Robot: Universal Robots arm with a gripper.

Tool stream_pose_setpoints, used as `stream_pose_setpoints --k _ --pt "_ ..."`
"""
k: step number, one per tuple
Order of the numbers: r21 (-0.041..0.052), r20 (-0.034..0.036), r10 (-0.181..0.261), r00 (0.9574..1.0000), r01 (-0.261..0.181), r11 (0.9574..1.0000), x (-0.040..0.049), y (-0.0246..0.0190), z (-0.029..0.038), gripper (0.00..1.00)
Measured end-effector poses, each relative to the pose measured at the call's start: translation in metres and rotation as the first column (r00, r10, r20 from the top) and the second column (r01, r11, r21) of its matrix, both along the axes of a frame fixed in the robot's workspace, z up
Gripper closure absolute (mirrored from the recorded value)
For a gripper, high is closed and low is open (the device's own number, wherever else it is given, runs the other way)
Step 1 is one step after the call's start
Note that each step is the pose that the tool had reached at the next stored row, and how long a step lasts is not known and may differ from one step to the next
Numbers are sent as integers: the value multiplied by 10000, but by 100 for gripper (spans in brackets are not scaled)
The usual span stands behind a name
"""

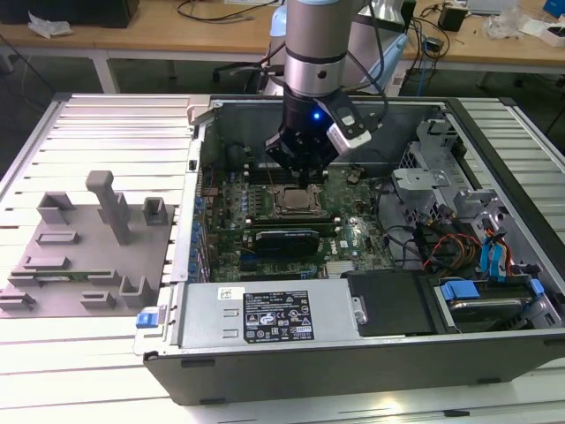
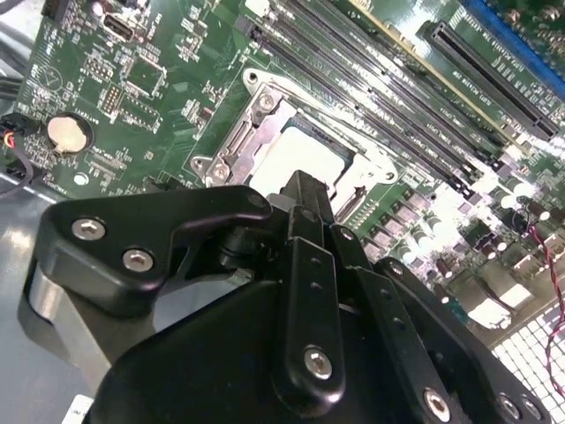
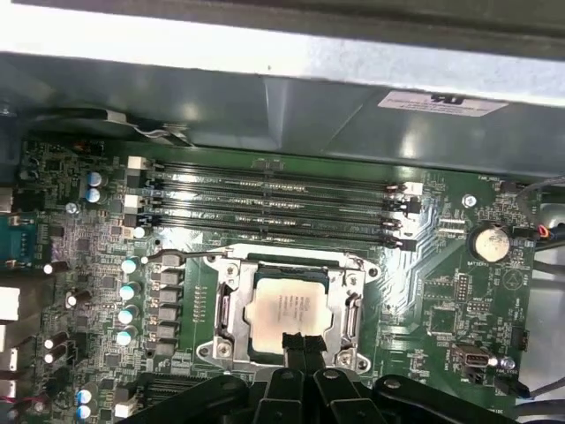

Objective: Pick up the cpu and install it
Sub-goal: 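Install the first cpu locking lever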

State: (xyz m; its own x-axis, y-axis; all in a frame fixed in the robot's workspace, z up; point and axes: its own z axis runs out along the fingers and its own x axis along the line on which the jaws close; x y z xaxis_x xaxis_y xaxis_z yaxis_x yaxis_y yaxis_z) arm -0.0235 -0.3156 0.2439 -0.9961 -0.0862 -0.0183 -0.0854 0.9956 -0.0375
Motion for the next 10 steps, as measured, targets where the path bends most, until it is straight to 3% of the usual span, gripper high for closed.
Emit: stream_pose_setpoints --k 10 --pt "-3 -2 0 10000 0 10000 -9 0 21 89"
